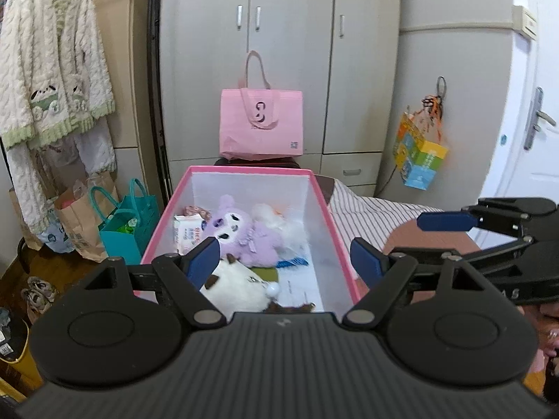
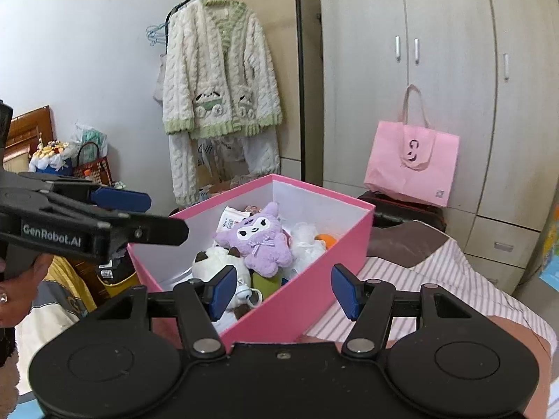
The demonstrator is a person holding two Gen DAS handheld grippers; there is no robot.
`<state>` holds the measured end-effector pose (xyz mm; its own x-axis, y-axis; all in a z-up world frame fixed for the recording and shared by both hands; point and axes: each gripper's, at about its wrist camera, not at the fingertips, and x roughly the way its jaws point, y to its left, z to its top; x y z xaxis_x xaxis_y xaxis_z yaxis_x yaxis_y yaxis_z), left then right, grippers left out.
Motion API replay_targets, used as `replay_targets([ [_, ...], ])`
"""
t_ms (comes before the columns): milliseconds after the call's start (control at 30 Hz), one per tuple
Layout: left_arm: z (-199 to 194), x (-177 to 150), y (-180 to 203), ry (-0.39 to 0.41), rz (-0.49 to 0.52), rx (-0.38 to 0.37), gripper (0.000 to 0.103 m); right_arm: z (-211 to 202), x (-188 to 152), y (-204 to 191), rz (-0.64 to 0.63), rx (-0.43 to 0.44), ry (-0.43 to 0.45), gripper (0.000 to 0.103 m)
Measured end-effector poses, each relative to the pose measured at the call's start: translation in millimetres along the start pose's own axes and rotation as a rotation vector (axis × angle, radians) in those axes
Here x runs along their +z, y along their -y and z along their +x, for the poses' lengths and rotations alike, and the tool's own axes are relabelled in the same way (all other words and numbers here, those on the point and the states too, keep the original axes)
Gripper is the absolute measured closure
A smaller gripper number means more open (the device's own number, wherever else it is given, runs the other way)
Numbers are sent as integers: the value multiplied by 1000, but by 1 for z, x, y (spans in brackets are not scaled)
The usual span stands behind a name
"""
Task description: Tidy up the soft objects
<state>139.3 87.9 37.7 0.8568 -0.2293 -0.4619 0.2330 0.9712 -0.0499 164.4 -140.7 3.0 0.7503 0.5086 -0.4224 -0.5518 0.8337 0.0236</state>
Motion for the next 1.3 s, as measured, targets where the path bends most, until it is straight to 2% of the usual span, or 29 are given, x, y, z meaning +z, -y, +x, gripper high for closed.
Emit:
replay_targets([
  [233, -18, -12, 18, 4, 18, -31, 19, -32, -16, 0, 9, -36, 21, 35],
  [300, -21, -15, 21, -2, 14, -40, 17, -40, -20, 0, 16, -54, 23, 31],
  [367, -23, -18, 23, -14, 3, -44, 12, -47, -26, 2, 35, -81, 34, 21],
  [500, -27, -26, 27, -42, -6, -42, 1, -53, -39, 12, 131, -118, 13, 13],
  [600, -25, -29, 29, -77, -7, -27, 0, -52, -42, 14, 152, -133, -28, 6],
  [667, -23, -30, 31, -105, 1, -6, 0, -52, -43, 12, 144, -168, -59, 4],
  [800, -24, -26, 38, -180, 13, 54, 0, -59, -41, 4, 120, -298, -87, 4],
  [867, -27, -24, 40, -197, 15, 46, 0, -66, -39, 1, 112, -320, -88, 3],
  [967, -37, -25, 41, -170, 5, 15, 0, -80, -39, 0, 156, -313, -75, 3],
  [1167, -46, -32, 53, -135, 37, 50, 0, -101, -50, -6, 207, -348, -47, 3],
  [1300, -51, -36, 56, -116, 28, 37, 0, -113, -55, -9, 218, -370, -31, 3],
])
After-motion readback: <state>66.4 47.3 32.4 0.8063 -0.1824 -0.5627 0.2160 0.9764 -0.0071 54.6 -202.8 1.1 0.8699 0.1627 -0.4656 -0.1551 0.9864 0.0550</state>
